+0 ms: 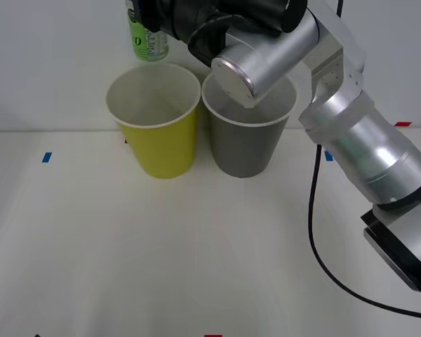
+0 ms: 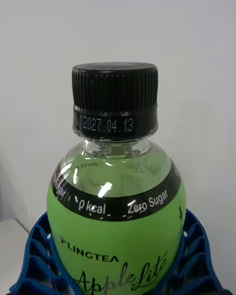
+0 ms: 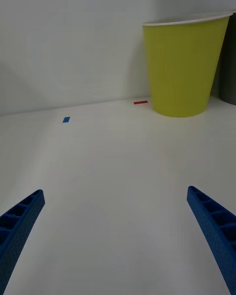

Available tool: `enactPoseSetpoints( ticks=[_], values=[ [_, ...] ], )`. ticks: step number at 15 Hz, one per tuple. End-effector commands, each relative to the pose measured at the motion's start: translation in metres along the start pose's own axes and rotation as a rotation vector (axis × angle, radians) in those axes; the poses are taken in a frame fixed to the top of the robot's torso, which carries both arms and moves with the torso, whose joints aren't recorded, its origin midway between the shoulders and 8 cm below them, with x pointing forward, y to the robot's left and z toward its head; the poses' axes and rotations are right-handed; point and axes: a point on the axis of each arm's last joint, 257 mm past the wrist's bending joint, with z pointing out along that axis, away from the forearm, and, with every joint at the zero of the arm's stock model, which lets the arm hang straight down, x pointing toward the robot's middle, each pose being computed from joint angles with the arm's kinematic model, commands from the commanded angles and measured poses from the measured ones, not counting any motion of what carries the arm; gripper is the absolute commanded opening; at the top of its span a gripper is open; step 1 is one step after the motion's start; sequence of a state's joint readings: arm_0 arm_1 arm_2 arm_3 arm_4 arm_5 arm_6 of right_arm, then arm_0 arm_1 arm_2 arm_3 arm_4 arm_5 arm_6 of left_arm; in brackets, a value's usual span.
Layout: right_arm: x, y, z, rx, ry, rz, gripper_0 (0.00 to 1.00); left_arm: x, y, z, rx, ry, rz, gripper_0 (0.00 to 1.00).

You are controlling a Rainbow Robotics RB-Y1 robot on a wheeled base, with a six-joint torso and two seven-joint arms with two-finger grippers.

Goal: Put cans in the gray bin and PET bottles in the light green bin.

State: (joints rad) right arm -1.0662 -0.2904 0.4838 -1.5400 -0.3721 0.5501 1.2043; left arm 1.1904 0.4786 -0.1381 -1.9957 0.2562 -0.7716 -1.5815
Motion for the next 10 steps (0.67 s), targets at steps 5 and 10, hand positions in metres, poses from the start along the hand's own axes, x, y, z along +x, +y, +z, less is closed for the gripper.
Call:
enactPoseSetpoints(
  ticks=[5,10],
  values=[
    [0.0001,0.0011,0.0010,0.009,-0.004,-0.019,1.00,0.0000,0.0000,0.0000,0.000,0.000,0.000,1.00],
    [-0.0025,0.0019,0.0009,0.010,-0.011,-0.035,1.00,0.0000,0.0000,0.0000,0.000,0.000,0.000,1.00]
  ],
)
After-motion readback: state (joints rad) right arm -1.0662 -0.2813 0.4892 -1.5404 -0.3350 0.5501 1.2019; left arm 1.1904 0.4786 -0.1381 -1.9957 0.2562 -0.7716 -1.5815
